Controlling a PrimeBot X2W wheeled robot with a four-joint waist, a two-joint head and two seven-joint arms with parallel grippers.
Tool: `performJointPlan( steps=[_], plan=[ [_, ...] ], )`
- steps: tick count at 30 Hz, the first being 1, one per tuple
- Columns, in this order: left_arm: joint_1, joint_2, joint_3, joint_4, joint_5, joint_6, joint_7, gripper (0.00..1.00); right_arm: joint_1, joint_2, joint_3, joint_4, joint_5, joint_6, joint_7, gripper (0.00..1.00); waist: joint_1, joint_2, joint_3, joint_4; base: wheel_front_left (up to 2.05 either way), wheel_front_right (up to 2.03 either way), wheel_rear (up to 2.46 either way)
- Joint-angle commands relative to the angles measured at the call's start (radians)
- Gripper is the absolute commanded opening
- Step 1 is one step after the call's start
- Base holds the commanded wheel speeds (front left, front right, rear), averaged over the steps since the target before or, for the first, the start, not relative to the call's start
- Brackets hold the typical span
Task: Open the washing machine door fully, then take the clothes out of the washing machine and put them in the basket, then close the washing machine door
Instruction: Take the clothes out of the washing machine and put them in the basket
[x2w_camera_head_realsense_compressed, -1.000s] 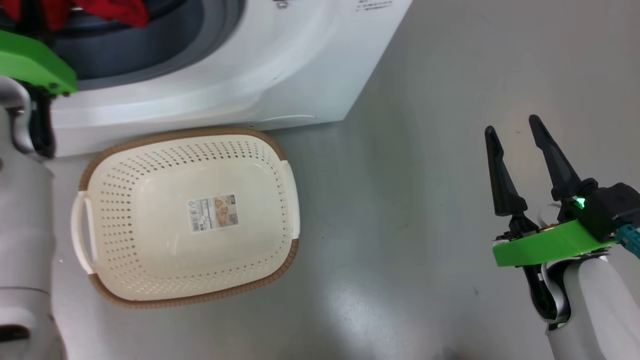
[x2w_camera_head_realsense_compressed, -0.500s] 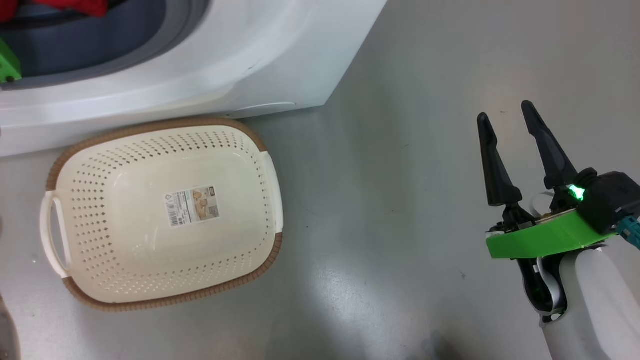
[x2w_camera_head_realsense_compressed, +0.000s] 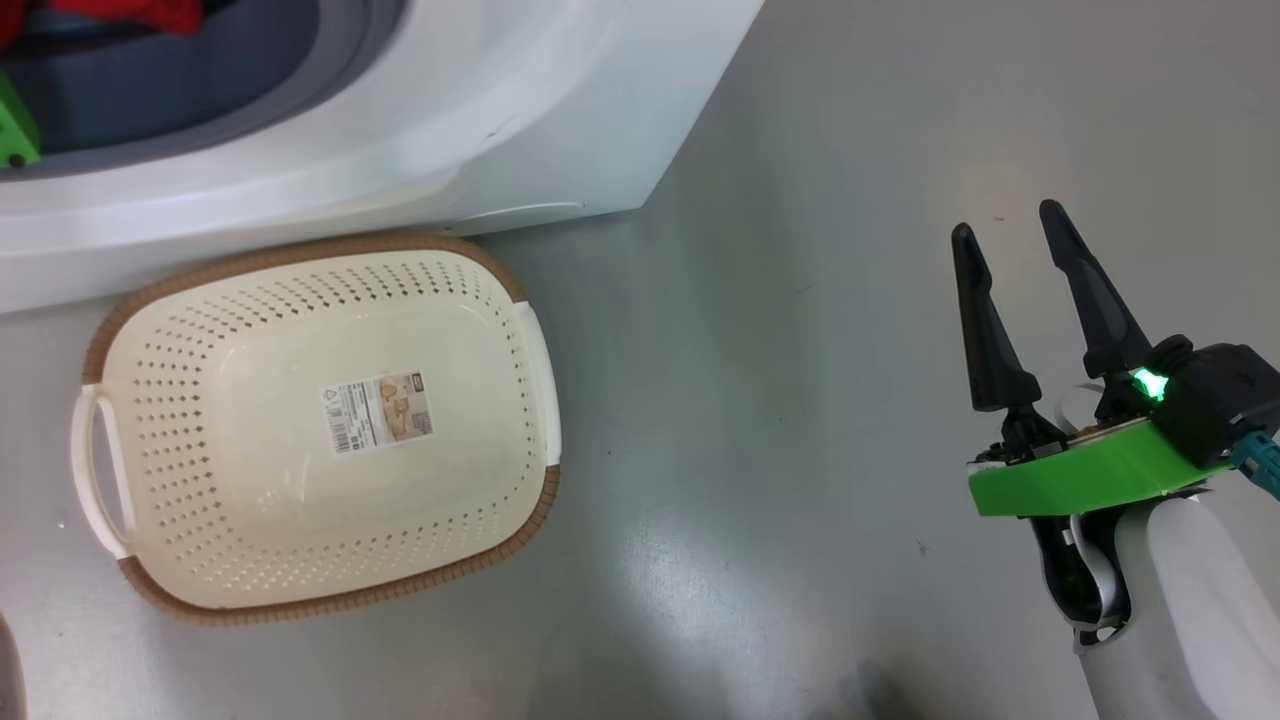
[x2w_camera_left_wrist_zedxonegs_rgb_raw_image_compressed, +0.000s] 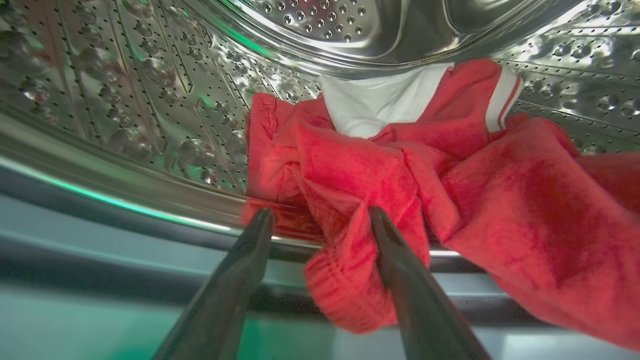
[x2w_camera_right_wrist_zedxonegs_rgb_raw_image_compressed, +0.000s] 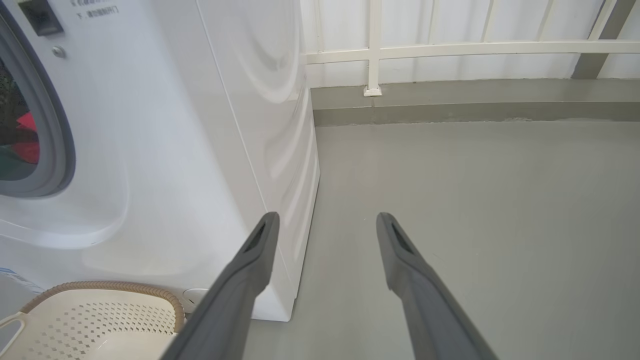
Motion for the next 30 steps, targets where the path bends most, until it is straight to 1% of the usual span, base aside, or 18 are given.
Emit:
performJointPlan(
  steps=[1, 5, 9, 15, 21, 22, 30],
  plan=[
    [0.029, 0.056, 0.009, 0.004, -0.015, -0.031, 0.012, 0.0, 0.0, 0.003, 0.018, -0.02, 0.007, 0.007, -0.006, 1.0, 0.0, 0.0, -0.002, -0.001, 0.0, 0.0, 0.0],
    [0.04, 0.052, -0.004, 0.009, -0.016, -0.045, 0.049, 0.0, 0.002, 0.006, 0.02, -0.016, 0.008, 0.007, -0.006, 1.0, 0.0, 0.0, -0.013, -0.003, 0.0, 0.0, 0.0],
    [0.051, 0.054, -0.038, 0.011, 0.005, -0.054, 0.08, 0.0, 0.004, 0.009, 0.025, -0.012, 0.012, 0.007, -0.006, 1.0, 0.0, 0.0, -0.026, -0.008, 0.0, 0.0, 0.0],
    [0.059, 0.066, -0.089, 0.012, 0.045, -0.039, 0.076, 0.0, 0.006, 0.013, 0.043, -0.008, 0.032, 0.007, -0.006, 1.0, 0.0, 0.0, -0.038, -0.019, 0.0, 0.0, 0.0],
    [0.077, 0.07, -0.112, -0.002, 0.058, -0.011, 0.005, 0.0, 0.011, 0.015, 0.054, 0.001, 0.043, 0.007, -0.006, 1.0, 0.0, 0.0, -0.059, -0.029, 0.0, 0.0, 0.0],
    [0.088, 0.072, -0.115, -0.01, 0.057, -0.002, -0.035, 0.0, 0.014, 0.016, 0.05, 0.005, 0.047, 0.007, -0.006, 1.0, 0.0, 0.0, -0.071, -0.03, 0.0, 0.0, 0.0],
    [0.147, 0.067, -0.1, -0.04, 0.027, 0.026, -0.187, 0.0, 0.028, 0.019, 0.047, 0.011, 0.05, 0.007, -0.006, 1.0, 0.0, 0.0, -0.126, -0.027, 0.0, 0.0, 0.0]
  ],
)
